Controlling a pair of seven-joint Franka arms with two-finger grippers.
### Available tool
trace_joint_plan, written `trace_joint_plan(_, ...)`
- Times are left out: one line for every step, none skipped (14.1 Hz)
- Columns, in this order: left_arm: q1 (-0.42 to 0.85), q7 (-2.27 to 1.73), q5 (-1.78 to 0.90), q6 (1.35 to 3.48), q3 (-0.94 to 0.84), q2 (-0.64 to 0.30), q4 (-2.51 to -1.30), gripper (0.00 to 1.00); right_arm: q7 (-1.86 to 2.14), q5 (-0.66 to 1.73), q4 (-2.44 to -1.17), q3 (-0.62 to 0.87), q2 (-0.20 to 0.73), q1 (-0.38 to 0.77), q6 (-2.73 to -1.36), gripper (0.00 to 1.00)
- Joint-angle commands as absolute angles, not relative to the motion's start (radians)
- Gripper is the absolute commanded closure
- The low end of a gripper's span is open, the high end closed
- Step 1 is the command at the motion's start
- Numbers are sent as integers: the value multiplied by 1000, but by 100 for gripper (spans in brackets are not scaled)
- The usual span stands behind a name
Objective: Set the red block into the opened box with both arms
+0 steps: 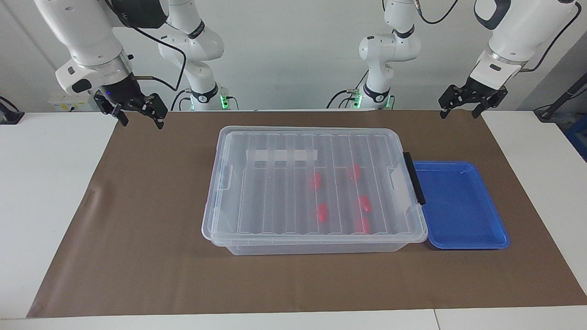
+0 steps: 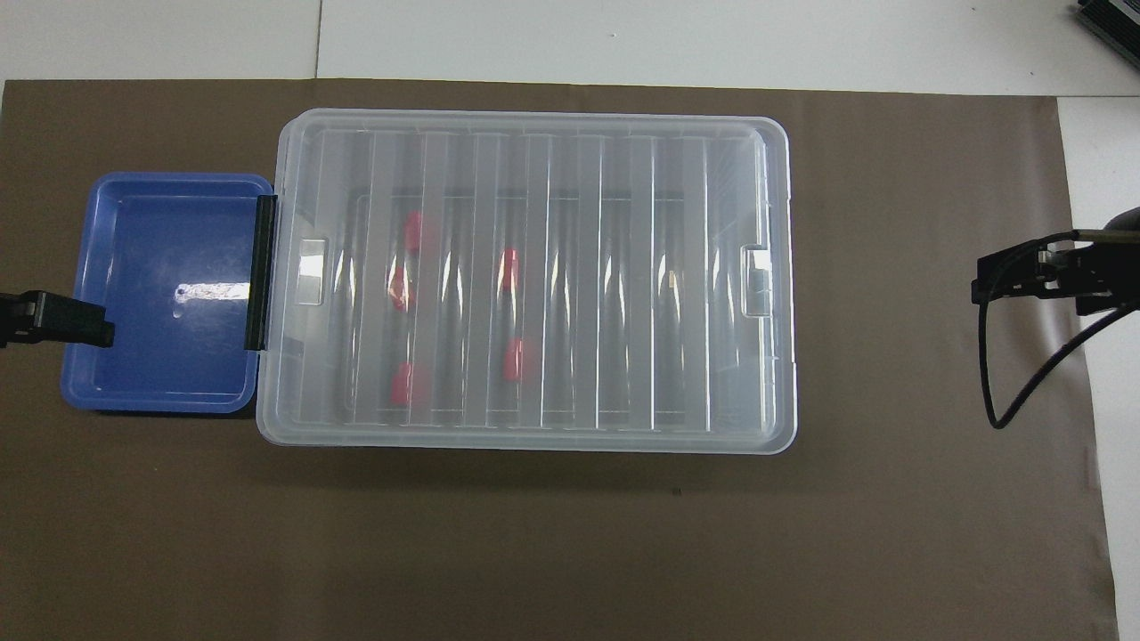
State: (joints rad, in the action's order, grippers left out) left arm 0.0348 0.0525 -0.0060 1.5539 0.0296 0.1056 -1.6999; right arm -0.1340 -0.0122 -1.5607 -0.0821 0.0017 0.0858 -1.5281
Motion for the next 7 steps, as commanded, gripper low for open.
trace_joint_plan(25,58,-15,1588,23,138,-1743,0,-110,-11,-1551,-77,5,81,-1516,0)
trace_joint_plan(25,58,-15,1588,23,138,-1743,0,-103,-11,-1552,-77,5,81,-1517,0)
trace_joint_plan(25,60,-15,1588,23,138,-1743,0,-85,-11,-1554,-75,3,81,-1517,0)
trace_joint_plan(25,58,-15,1588,23,138,-1743,0,-74,-11,-1555,-75,3,81,-1517,0)
trace_joint_plan(25,58,-15,1588,25,138,-1743,0,-74,-11,-1555,-75,3,81,-1517,0)
trace_joint_plan(25,58,-15,1588,25,138,-1743,0,-75,-11,-1555,-75,3,81,-1517,0)
trace_joint_plan(25,58,-15,1588,23,138,-1743,0,-75,-11,-1555,-75,3,81,-1517,0)
